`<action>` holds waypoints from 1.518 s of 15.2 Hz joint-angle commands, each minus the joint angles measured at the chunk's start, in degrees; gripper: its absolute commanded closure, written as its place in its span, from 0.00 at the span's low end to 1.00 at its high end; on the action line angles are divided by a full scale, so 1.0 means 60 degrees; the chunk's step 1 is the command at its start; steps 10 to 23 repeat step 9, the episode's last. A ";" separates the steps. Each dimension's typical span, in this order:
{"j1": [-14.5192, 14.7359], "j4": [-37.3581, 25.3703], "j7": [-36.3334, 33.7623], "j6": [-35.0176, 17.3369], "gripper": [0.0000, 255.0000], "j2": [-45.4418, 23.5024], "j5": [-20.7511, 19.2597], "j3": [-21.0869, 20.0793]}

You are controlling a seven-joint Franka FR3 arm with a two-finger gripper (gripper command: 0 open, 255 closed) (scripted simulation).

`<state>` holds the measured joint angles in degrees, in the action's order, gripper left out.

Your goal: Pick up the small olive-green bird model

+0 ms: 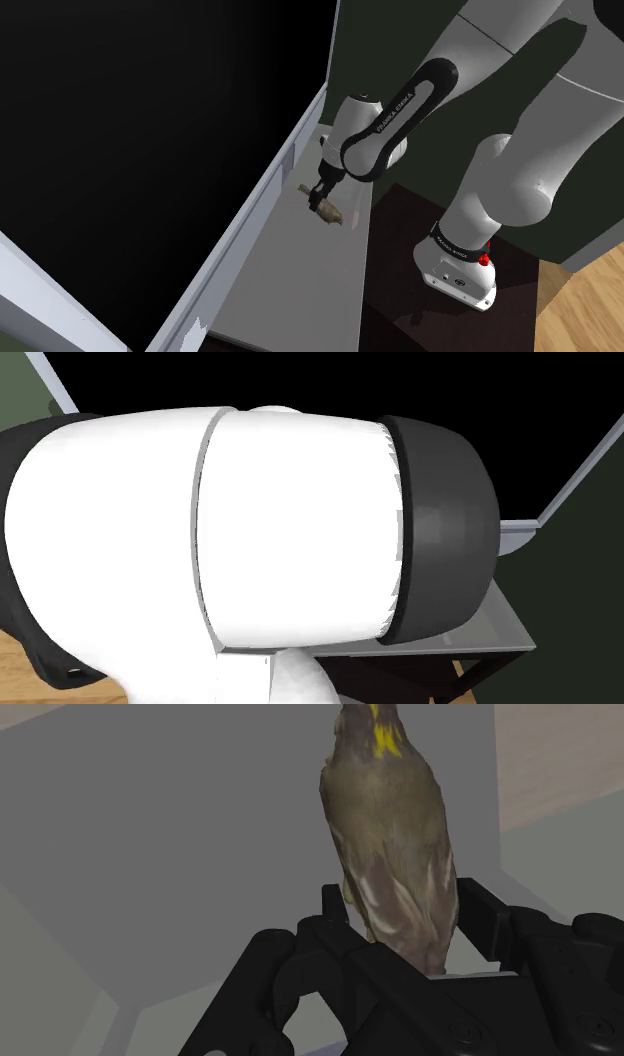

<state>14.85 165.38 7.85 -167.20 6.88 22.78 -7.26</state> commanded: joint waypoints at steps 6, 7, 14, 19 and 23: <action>-0.0377 0.0000 -0.0672 0.1331 1.00 0.1331 -0.0763 -0.0188; -0.0415 -0.0016 -0.0729 0.1525 1.00 0.1509 -0.0828 -0.0203; -0.0422 -0.0018 -0.0738 0.1555 1.00 0.1537 -0.0838 -0.0207; -0.0422 -0.0018 -0.0738 0.1555 1.00 0.1537 -0.0838 -0.0207; -0.0422 -0.0018 -0.0738 0.1555 1.00 0.1537 -0.0838 -0.0207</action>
